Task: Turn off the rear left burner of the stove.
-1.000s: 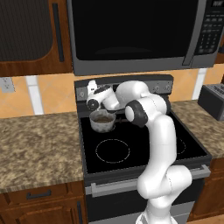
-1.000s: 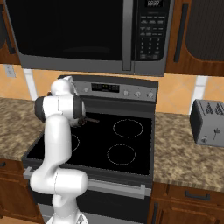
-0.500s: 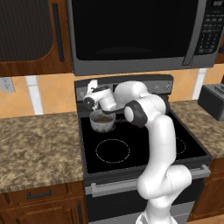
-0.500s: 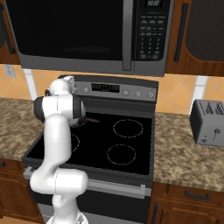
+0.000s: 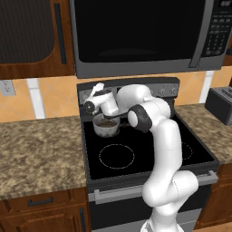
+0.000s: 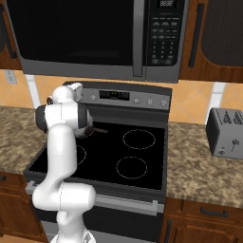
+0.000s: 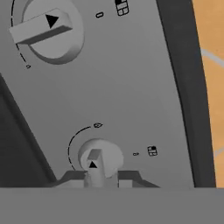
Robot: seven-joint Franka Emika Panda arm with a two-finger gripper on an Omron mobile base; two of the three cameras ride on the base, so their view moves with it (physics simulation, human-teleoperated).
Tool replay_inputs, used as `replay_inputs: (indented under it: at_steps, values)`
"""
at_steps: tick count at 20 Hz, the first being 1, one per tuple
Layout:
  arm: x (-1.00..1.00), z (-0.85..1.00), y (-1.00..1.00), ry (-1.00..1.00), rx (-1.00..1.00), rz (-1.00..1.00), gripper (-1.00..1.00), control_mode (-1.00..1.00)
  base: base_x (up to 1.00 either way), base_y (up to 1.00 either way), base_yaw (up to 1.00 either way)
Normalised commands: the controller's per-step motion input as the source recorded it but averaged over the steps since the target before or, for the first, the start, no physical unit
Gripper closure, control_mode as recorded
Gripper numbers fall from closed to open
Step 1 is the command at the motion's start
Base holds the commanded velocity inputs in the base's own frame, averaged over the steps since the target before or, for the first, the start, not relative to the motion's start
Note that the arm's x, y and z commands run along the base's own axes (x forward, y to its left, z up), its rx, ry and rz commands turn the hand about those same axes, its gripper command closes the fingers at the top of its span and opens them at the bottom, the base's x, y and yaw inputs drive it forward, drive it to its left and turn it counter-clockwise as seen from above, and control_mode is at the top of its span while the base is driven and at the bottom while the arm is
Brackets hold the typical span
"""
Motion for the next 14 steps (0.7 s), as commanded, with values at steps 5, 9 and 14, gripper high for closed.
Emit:
replay_inputs:
  at_steps: [5, 9, 14]
  values:
    - [0.02, 0.00, 0.00, -0.22, 0.26, -0.16, 1.00, -1.00, 0.00, 0.00, 0.00]
    - [0.05, 0.00, 0.00, -0.20, 0.26, -0.17, 1.00, -1.00, 0.00, 0.00, 0.00]
    - [0.06, 0.00, 0.00, -0.16, 0.32, -0.14, 1.00, -1.00, 0.00, 0.00, 0.00]
